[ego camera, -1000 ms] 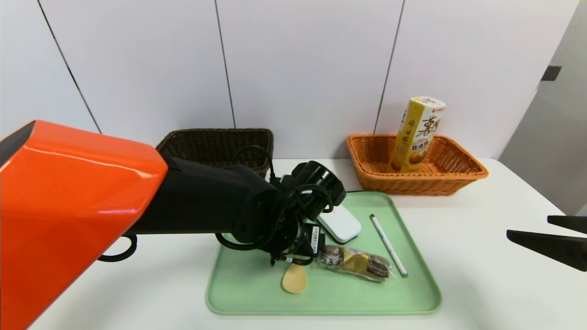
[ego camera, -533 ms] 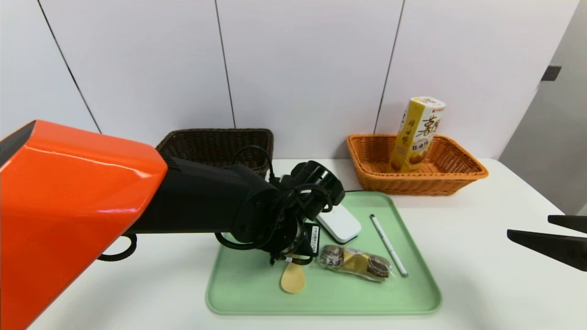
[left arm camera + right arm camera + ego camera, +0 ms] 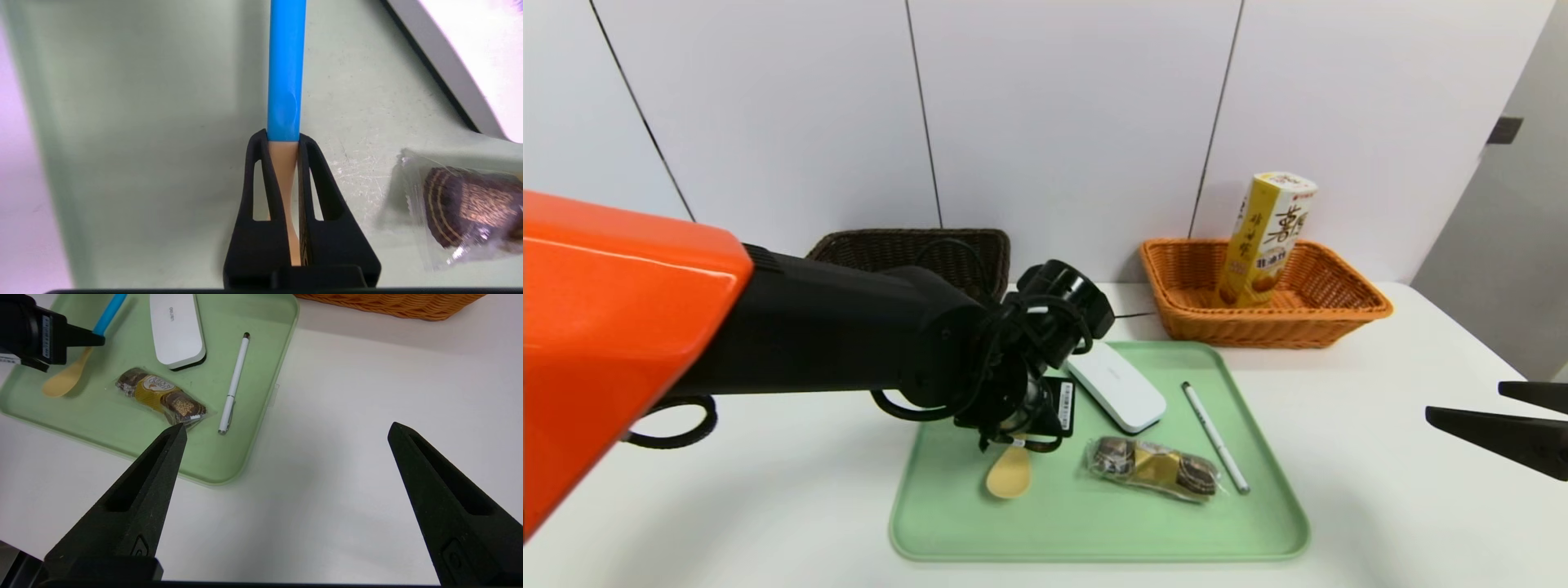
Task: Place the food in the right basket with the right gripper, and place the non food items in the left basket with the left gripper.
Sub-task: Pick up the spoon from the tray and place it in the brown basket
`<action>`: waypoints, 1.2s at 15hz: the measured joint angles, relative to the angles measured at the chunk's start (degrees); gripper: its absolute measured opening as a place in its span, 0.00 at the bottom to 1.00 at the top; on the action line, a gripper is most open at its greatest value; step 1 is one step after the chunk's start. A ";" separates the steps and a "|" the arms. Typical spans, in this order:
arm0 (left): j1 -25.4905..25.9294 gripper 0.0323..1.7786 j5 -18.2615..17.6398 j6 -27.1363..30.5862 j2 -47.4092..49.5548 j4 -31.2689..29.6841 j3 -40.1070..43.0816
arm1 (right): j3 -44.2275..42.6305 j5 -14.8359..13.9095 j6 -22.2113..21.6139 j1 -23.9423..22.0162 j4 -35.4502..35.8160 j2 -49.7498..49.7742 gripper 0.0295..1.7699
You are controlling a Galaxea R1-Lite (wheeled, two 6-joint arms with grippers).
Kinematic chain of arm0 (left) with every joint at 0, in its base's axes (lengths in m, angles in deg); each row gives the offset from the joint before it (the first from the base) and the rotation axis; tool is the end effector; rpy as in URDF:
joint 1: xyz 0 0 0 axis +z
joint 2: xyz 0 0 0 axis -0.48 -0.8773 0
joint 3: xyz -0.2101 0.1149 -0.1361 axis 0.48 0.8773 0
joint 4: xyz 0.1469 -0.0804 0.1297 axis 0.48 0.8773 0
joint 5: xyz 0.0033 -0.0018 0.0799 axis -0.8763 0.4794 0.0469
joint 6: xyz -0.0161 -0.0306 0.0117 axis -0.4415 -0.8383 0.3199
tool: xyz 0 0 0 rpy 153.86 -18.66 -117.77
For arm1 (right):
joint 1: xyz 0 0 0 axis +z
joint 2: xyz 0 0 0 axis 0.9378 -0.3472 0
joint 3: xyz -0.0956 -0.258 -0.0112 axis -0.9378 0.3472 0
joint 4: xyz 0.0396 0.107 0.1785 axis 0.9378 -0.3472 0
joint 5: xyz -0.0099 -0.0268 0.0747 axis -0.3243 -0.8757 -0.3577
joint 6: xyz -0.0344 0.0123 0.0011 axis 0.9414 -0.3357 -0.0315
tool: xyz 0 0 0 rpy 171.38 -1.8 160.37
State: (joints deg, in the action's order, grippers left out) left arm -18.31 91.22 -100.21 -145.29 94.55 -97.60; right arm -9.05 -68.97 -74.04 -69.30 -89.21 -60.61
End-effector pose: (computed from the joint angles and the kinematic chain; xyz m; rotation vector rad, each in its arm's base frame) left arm 0.2776 -0.2794 0.1181 -0.0109 0.8868 -0.1824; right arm 0.1652 0.0132 0.1989 0.0239 0.5048 0.3483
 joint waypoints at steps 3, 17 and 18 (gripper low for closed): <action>1.13 0.05 0.24 2.32 4.73 6.31 -4.55 | 0.09 0.02 -0.13 -0.17 0.06 0.11 0.96; 15.21 0.05 -1.51 55.81 14.21 8.96 -15.68 | 0.18 -0.06 0.29 -0.56 0.17 0.72 0.96; 16.76 0.05 -2.69 58.73 13.75 7.34 -15.63 | 0.18 -0.06 0.30 -0.56 0.17 0.74 0.96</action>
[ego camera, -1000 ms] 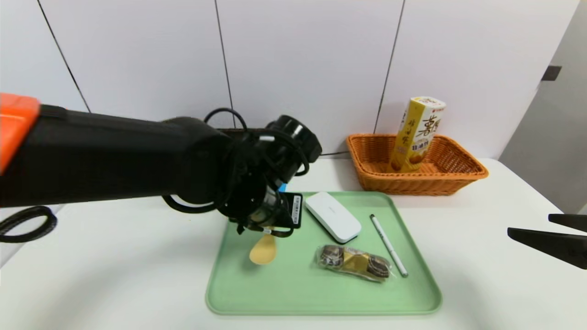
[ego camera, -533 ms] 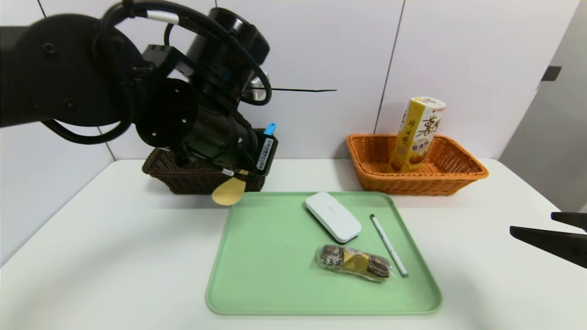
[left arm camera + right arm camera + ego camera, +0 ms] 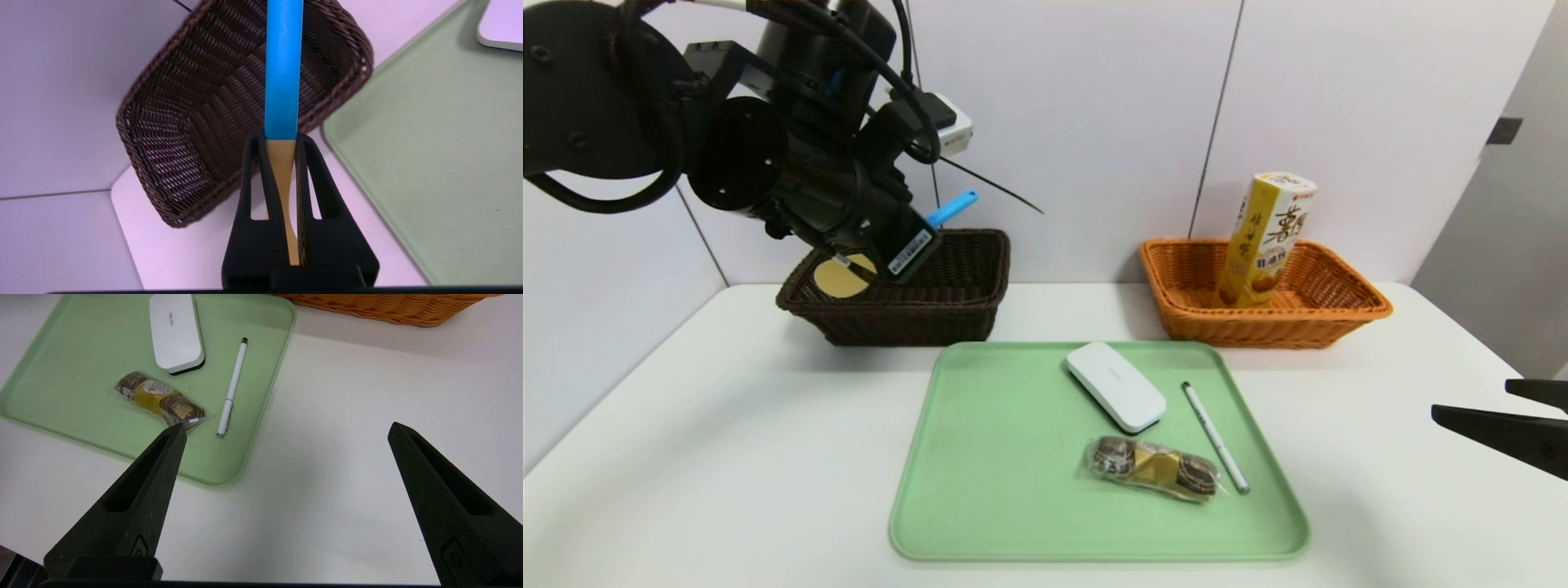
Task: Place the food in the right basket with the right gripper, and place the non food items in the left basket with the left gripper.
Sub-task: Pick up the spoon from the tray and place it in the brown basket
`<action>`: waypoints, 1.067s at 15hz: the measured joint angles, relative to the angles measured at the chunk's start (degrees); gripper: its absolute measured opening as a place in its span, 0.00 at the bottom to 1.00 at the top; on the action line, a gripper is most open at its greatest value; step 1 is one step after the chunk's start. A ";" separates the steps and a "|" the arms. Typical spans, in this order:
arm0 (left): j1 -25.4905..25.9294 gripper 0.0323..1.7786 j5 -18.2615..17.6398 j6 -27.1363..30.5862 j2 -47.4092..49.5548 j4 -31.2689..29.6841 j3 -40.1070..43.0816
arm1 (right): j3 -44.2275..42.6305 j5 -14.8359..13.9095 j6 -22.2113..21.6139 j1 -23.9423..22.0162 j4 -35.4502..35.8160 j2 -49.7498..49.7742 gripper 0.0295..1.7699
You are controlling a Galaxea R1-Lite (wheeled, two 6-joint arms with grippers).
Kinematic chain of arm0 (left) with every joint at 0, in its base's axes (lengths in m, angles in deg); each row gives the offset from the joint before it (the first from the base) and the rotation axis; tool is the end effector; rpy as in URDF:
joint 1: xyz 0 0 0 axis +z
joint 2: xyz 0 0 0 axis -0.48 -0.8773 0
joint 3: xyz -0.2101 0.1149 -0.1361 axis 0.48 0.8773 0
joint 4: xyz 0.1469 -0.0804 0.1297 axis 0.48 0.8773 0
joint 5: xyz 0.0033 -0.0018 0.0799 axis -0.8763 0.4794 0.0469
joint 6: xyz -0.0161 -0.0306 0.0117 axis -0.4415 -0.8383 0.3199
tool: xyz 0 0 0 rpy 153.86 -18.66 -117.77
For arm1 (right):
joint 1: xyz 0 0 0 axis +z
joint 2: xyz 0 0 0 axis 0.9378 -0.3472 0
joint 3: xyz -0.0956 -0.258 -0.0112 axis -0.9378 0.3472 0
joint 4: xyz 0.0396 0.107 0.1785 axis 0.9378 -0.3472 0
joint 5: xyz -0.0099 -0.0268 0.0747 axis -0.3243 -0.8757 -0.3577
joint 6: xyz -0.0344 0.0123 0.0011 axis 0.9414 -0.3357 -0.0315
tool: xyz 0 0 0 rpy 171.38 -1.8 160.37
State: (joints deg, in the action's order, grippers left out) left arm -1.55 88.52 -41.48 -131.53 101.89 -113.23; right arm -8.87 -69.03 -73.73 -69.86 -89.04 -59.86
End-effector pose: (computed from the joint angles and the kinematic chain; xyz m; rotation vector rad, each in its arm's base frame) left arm 0.3104 -0.1685 0.2777 0.6592 0.4733 -0.3364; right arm 0.1628 0.0115 0.2003 0.0186 0.4909 0.3390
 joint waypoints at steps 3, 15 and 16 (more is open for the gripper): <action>4.57 0.05 -4.91 8.68 -1.79 -3.49 0.20 | 0.00 -0.17 0.07 0.00 0.00 0.17 0.96; 14.80 0.05 -8.63 26.59 -12.08 -16.02 0.06 | 1.19 -1.21 -0.01 0.00 0.00 1.38 0.97; 15.27 0.05 -8.69 26.48 -12.82 -16.06 0.04 | 1.35 -1.22 0.00 0.00 0.00 1.49 0.97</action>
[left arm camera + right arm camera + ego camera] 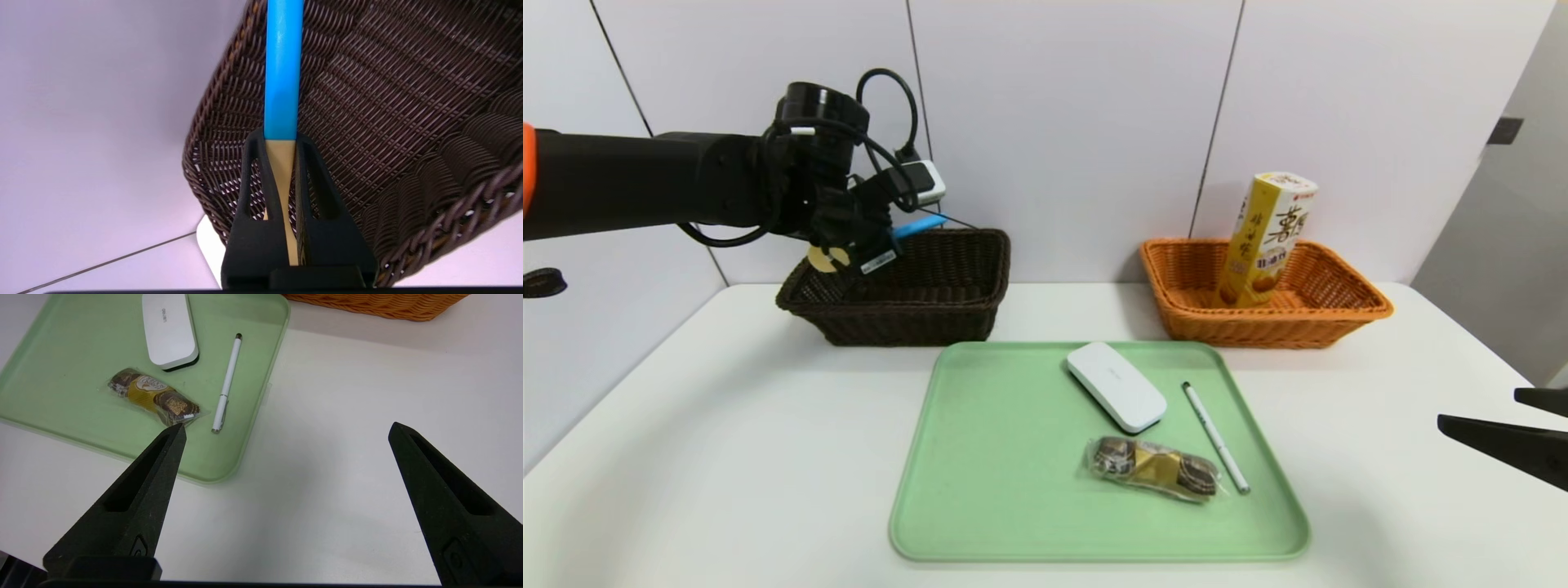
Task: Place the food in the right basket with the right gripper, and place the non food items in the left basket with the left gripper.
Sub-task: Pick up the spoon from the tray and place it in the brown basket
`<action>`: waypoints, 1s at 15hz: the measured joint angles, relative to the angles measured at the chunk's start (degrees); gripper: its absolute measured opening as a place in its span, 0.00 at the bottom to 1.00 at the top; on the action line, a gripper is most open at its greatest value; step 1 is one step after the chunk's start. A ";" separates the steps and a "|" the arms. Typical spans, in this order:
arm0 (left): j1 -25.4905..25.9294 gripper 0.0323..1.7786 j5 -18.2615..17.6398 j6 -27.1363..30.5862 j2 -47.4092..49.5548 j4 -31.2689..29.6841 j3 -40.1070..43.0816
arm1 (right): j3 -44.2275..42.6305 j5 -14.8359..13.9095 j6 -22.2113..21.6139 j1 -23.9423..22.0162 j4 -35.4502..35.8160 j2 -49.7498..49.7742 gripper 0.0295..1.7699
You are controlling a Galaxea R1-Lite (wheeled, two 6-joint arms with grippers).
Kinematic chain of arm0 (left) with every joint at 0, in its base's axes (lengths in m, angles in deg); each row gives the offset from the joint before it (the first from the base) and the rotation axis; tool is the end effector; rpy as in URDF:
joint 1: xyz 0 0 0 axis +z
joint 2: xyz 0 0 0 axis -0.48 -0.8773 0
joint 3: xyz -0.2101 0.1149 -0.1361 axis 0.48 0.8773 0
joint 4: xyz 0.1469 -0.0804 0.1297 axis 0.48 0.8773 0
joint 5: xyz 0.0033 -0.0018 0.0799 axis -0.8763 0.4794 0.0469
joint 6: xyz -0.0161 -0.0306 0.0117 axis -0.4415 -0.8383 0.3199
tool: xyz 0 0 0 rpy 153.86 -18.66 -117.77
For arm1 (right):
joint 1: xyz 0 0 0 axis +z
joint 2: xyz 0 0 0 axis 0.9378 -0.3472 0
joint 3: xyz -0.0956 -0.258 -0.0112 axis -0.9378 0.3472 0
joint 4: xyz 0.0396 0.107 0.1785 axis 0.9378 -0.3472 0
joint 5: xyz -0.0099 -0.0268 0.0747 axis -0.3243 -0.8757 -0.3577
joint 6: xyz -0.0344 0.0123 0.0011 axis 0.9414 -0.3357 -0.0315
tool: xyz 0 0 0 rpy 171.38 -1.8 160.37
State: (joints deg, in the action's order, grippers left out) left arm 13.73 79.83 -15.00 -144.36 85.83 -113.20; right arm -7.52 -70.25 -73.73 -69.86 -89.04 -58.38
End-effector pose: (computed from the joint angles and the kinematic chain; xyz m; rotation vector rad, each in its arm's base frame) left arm 0.4135 -0.1049 0.2170 0.9866 0.4261 -0.3338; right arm 0.1571 0.0108 0.1970 0.0128 0.4900 0.3182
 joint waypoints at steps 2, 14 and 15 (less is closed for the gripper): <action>0.40 0.05 -0.05 -1.38 -1.26 -0.02 -0.02 | 0.17 0.00 0.00 0.00 0.00 0.15 0.97; 0.46 0.27 -0.07 -4.57 -4.24 -0.10 -0.67 | 0.30 -0.02 -0.09 0.00 0.00 0.23 0.97; 0.50 0.35 -0.05 -5.03 -4.29 -0.11 -0.69 | 0.30 0.04 -0.11 0.00 0.02 0.23 0.97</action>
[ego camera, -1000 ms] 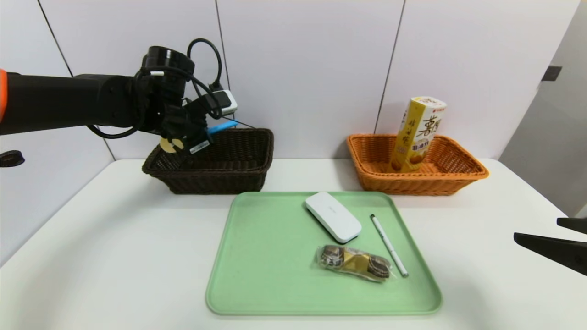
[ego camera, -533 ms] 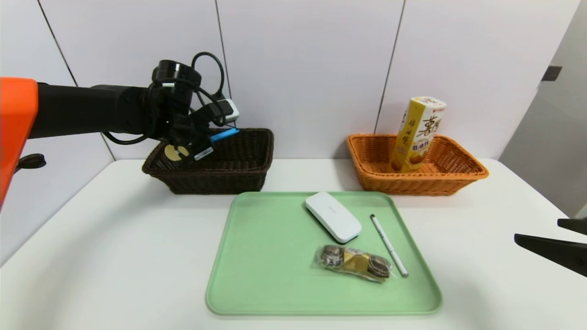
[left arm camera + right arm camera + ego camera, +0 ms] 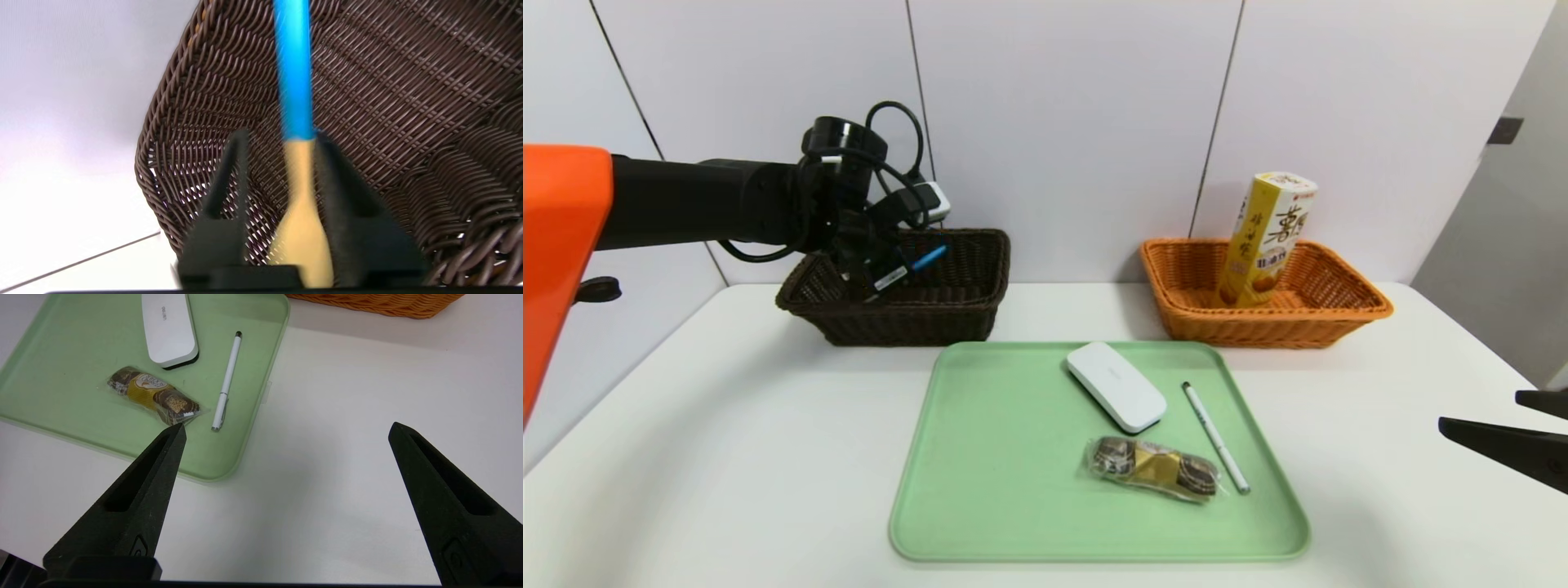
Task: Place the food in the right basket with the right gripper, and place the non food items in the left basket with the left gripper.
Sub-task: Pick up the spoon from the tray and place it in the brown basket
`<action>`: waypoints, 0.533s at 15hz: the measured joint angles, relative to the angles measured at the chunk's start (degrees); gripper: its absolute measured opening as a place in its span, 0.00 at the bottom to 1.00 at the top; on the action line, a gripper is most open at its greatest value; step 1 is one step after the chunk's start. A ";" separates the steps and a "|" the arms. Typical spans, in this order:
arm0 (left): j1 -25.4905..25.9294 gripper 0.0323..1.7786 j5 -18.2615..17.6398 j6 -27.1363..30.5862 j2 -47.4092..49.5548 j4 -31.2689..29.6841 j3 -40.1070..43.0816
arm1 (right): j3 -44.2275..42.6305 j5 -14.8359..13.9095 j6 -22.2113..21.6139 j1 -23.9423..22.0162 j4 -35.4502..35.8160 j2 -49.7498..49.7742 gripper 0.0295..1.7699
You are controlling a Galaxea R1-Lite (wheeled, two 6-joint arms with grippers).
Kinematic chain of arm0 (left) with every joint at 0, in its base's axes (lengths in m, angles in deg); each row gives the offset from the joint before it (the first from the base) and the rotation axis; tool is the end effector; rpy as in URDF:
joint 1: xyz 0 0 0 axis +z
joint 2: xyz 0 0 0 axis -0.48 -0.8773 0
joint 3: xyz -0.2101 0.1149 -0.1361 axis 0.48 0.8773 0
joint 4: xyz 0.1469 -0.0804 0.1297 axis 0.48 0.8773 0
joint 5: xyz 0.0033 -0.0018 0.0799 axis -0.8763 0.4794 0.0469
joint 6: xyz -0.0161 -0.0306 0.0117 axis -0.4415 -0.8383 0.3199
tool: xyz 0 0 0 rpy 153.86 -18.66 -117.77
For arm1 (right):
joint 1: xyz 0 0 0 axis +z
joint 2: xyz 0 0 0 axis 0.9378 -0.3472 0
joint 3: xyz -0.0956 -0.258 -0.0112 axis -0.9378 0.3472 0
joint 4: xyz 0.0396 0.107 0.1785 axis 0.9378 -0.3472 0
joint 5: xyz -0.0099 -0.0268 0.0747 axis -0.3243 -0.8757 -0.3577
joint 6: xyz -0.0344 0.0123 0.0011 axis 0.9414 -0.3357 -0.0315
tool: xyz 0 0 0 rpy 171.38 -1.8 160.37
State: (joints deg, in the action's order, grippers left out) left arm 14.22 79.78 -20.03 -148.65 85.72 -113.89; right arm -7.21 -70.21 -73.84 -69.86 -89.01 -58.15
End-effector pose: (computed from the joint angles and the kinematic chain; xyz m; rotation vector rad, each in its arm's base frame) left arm 0.4297 -0.1053 0.1884 0.9062 0.4981 -0.3298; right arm 0.1562 0.0109 0.1960 0.0150 0.4911 0.3185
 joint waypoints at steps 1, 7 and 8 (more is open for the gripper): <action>0.00 0.43 0.00 -0.30 -0.04 0.01 -0.02 | 0.00 0.02 0.00 0.00 -0.02 0.00 0.97; -0.67 0.72 0.71 -9.30 -0.04 0.41 -5.88 | -0.02 -0.04 -0.22 0.00 -0.02 0.22 0.97; -1.19 0.75 1.65 -12.74 -0.09 1.00 -7.56 | -0.02 -0.04 -0.37 0.00 -0.02 0.40 0.97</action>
State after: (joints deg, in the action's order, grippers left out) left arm 13.03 81.43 -32.77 -148.74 86.72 -121.45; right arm -7.23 -70.25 -74.21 -69.86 -89.04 -57.74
